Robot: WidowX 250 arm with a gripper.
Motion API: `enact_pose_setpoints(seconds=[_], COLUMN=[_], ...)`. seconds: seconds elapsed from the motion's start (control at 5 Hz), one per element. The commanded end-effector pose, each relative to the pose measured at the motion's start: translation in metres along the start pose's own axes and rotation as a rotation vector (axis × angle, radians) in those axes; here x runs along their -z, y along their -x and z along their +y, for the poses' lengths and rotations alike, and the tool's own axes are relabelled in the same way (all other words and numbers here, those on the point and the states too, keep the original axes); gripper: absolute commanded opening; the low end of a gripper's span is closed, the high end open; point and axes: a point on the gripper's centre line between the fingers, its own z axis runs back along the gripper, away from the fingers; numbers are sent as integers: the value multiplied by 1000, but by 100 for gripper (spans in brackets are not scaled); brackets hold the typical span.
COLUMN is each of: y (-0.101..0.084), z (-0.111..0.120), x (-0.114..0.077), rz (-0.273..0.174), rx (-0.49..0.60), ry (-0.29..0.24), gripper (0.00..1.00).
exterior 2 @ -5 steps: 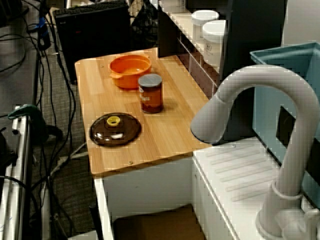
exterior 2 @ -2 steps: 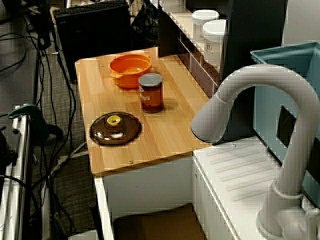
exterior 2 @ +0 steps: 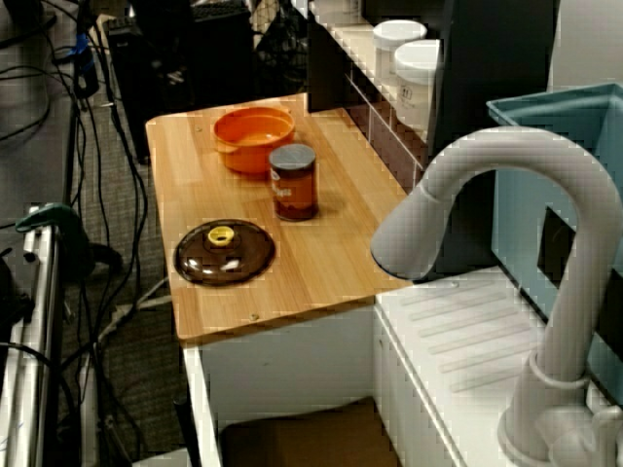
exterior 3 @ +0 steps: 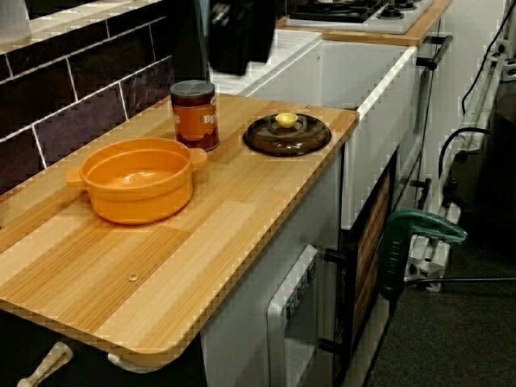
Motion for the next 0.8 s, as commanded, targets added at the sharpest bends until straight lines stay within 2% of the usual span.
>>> enact_pose_setpoints(seconds=[0.0,0.2,0.6], y=[-31,-33,-41], z=[67,83,68], x=[3,10,44], rz=[-57,-45,-13], rx=[-266,-397,-523], ry=[-22,1,-31], gripper=[100,100,100])
